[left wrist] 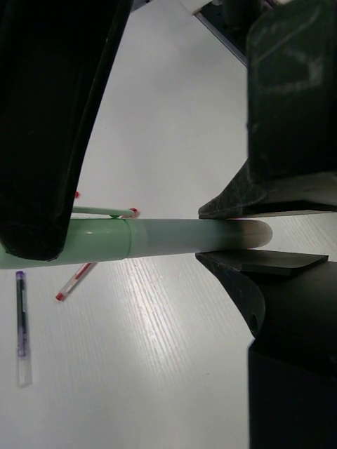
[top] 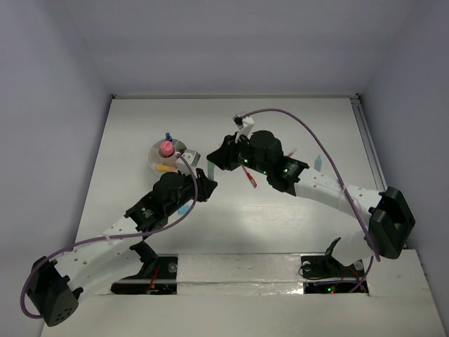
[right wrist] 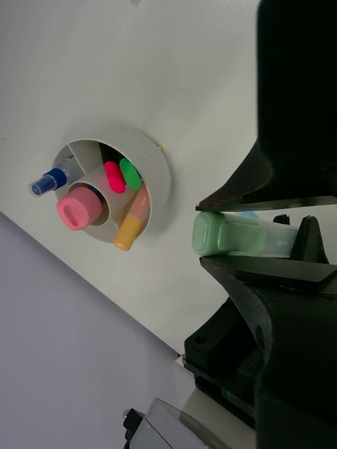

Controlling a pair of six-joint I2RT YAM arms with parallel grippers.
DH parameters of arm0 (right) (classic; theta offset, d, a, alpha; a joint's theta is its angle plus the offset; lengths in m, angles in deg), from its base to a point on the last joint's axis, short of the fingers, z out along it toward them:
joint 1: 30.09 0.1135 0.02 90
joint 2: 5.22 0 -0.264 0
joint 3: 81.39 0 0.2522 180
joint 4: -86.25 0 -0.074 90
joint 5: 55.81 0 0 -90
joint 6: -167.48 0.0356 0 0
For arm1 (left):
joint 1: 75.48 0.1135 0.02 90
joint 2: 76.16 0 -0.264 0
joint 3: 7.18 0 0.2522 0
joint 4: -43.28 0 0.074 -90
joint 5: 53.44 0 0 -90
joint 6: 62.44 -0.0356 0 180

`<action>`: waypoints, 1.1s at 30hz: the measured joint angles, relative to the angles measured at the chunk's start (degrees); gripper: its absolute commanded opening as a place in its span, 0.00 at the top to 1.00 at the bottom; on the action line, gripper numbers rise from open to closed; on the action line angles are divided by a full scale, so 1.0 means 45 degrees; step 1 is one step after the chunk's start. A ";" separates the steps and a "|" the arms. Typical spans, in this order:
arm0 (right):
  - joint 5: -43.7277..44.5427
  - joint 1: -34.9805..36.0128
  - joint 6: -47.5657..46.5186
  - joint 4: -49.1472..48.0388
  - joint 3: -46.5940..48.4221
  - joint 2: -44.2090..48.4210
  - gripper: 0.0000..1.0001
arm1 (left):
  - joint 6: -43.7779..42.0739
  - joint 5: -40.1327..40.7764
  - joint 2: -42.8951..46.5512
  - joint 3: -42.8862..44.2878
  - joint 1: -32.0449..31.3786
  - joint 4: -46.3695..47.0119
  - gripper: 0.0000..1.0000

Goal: Sort the stationery into containers
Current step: Close the pen cap on the pen.

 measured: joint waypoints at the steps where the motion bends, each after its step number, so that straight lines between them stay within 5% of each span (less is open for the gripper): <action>1: -0.0039 0.0000 0.0078 -0.0262 -0.0282 0.0053 1.00 | -0.0053 -0.0005 0.0010 0.0010 -0.0034 -0.0189 1.00; 27: 0.0806 0.0709 0.1511 -0.4571 -0.3283 0.0170 1.00 | -0.0855 -0.0015 -0.0374 0.1229 -0.0141 -0.3609 1.00; 33: 0.2016 0.1297 0.1593 -0.2705 -0.2555 0.0442 1.00 | -0.0534 0.0301 0.0029 0.1583 0.0000 -0.2934 0.54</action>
